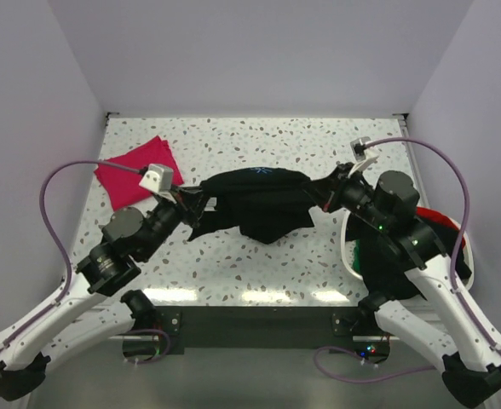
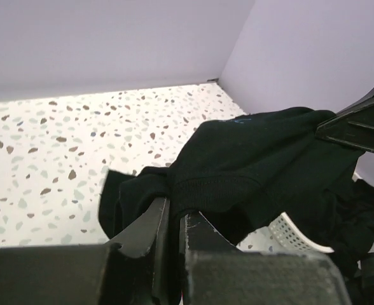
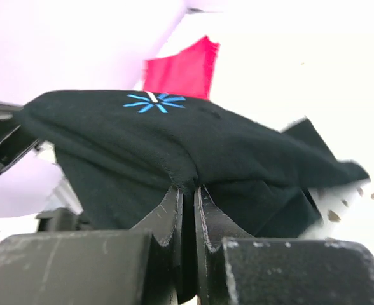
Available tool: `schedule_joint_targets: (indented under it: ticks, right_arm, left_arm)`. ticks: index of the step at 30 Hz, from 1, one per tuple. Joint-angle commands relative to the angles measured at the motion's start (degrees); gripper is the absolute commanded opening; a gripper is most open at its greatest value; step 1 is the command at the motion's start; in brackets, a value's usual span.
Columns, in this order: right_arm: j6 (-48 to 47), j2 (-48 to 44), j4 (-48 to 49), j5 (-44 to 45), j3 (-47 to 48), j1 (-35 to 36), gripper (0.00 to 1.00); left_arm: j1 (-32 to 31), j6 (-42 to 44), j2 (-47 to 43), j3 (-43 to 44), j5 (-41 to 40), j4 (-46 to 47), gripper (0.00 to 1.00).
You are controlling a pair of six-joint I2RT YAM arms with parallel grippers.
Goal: Fold and stack the t-shirts
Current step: Flatten the tshirt out
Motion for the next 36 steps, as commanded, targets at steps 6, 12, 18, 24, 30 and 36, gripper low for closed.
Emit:
schedule_joint_targets:
  ticks: [6, 12, 18, 24, 30, 36]
  right_arm:
    - [-3.0, -0.1, -4.5, -2.2, 6.0, -1.6, 0.0]
    - [-1.2, 10.3, 5.9, -6.1, -0.3, -1.5, 0.0]
    - [-2.6, 19.8, 9.1, -5.0, -1.7, -1.5, 0.41]
    - [-1.4, 18.0, 9.7, -3.6, -8.8, -1.5, 0.56]
    - [-1.0, 15.2, 8.9, -0.4, -16.0, -1.5, 0.57]
    - [-0.2, 16.5, 9.3, 3.5, -20.6, -1.6, 0.57]
  left_arm:
    - [1.3, 7.2, 1.2, 10.9, -8.4, 1.7, 0.0]
    - [11.0, 15.3, 18.5, 15.5, -9.4, 12.0, 0.0]
    - [21.9, 13.8, 43.3, 26.6, 0.6, 14.0, 0.12]
    - [27.3, 11.2, 61.8, 39.1, 1.0, 10.0, 0.9]
    - [26.1, 6.6, 53.6, 22.9, 3.4, 18.9, 0.92]
    - [24.5, 1.1, 46.4, 5.3, 7.7, 21.0, 0.92]
